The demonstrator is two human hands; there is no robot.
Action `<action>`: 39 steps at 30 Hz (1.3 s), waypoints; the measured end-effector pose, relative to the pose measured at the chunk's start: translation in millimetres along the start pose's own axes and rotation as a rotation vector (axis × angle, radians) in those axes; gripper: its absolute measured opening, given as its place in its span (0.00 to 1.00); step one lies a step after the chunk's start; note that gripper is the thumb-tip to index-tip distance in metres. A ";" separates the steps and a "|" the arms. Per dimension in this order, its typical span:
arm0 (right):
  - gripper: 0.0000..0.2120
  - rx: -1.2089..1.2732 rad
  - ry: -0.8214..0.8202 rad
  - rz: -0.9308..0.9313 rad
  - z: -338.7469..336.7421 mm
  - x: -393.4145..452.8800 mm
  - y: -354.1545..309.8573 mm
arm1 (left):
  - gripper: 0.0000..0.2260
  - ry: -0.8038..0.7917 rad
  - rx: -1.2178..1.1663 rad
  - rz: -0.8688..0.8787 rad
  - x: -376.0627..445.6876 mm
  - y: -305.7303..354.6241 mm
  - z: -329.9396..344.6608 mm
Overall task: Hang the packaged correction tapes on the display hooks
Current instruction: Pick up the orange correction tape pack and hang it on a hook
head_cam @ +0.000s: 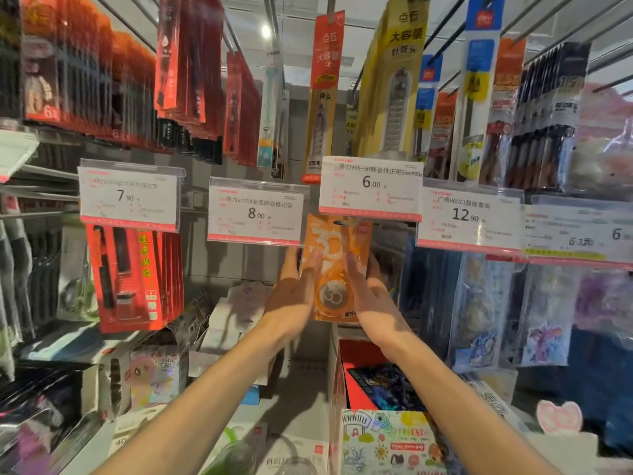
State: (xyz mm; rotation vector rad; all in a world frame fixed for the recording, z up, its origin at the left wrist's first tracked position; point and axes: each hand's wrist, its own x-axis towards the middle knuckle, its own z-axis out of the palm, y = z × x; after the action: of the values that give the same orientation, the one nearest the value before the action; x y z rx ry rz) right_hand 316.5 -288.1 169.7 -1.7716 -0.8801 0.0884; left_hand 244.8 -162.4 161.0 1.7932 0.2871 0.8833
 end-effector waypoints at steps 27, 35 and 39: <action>0.06 0.202 0.121 -0.195 -84.6 -102.1 14.0 | 0.07 0.218 0.060 0.251 -104.1 23.7 -32.5; 0.05 0.354 0.049 -0.076 -72.7 -183.8 51.8 | 0.04 0.177 -0.018 0.144 -197.0 16.6 -25.8; 0.05 0.388 0.042 -0.013 -59.7 -204.9 67.3 | 0.04 0.194 -0.062 0.074 -225.5 6.1 -23.2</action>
State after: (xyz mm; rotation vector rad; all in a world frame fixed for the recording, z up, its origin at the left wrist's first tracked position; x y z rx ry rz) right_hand 231.1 -465.9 64.1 -1.4002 -0.7842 0.1991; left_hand 70.5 -278.1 73.5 1.6716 0.3158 1.1099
